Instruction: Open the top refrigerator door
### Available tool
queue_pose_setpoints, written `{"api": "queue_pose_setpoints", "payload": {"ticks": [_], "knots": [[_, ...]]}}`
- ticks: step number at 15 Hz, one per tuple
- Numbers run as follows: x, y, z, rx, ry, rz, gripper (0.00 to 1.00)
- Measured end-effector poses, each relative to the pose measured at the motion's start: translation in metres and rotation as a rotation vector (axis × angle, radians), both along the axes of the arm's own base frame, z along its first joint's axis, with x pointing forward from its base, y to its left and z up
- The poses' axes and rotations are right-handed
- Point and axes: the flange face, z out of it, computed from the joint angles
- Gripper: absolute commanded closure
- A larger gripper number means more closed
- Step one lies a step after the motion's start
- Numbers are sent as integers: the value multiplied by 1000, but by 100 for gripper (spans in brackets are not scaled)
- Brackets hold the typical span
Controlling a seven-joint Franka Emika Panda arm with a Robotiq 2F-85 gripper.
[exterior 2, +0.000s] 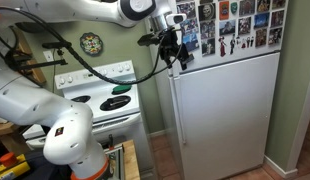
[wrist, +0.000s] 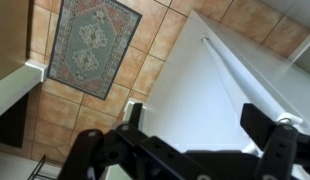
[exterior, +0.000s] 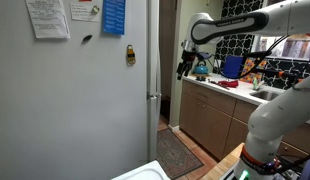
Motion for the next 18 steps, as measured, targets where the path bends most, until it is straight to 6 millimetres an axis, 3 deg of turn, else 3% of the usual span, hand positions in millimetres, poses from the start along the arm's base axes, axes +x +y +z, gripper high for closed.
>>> {"api": "queue_pose_setpoints", "payload": {"ticks": [4, 10, 18], "knots": [[-7, 2, 20, 33, -79, 152, 0], [-5, 1, 31, 127, -157, 342, 0], [-4, 1, 31, 131, -161, 348, 0]]}}
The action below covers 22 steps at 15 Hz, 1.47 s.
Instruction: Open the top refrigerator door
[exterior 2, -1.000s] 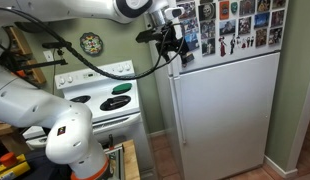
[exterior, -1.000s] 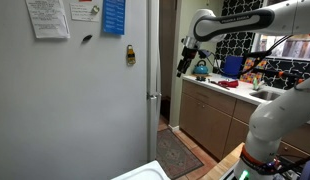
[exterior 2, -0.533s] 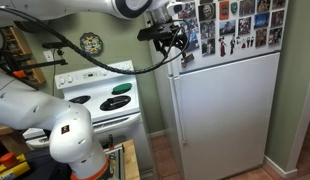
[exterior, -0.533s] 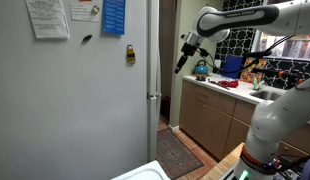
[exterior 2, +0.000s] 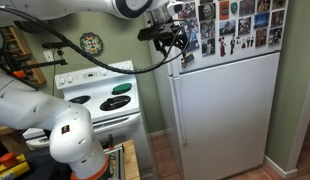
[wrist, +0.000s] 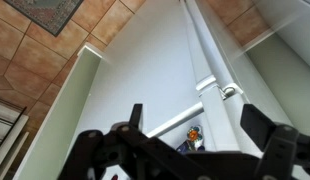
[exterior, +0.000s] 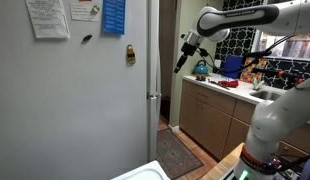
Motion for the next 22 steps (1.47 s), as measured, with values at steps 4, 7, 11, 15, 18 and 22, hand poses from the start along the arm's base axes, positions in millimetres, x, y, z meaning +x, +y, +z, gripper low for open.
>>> {"api": "queue_pose_setpoints", "payload": {"ticks": [4, 7, 11, 15, 18, 22], "knots": [[5, 9, 11, 32, -101, 80, 0], [8, 17, 18, 82, -177, 175, 0], [12, 20, 17, 177, -214, 294, 0], [16, 19, 13, 246, -243, 376, 0], [20, 23, 9, 293, -264, 429, 0], [26, 27, 2, 338, -290, 483, 0]]}}
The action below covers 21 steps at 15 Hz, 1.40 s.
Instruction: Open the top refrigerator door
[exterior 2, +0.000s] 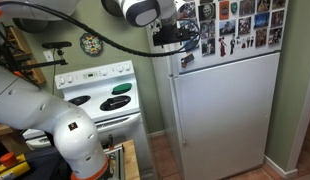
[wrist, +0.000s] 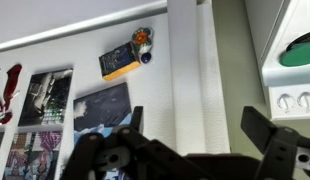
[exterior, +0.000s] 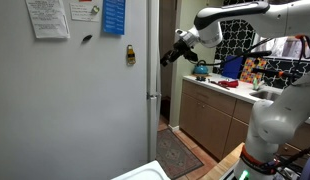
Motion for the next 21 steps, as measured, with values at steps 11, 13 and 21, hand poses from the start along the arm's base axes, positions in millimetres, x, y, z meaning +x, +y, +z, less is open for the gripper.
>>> {"api": "queue_pose_setpoints", "payload": {"ticks": [11, 13, 21], "knots": [[18, 2, -8, 64, -56, 52, 74], [15, 4, -9, 69, -46, 72, 88], [12, 6, -7, 54, -43, 77, 88]]}}
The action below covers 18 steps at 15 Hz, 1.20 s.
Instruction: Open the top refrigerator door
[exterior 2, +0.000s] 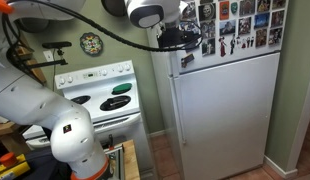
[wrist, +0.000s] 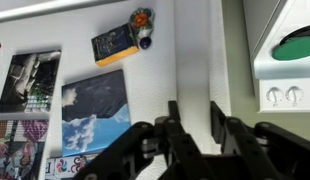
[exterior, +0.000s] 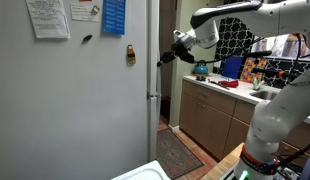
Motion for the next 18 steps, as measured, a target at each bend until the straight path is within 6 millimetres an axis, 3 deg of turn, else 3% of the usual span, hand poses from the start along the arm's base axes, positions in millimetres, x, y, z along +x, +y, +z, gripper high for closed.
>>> {"api": "queue_pose_setpoints", "payload": {"ticks": [8, 13, 15, 16, 17, 18], "knots": [[-3, -12, 3, -19, 0, -15, 89], [-8, -83, 8, -76, -16, -67, 88], [-10, -104, 9, -93, -26, -91, 80], [-10, -111, 10, -100, -31, -99, 82], [-10, -115, 10, -103, -32, -106, 44], [-10, -118, 10, -106, -33, -110, 42]]}}
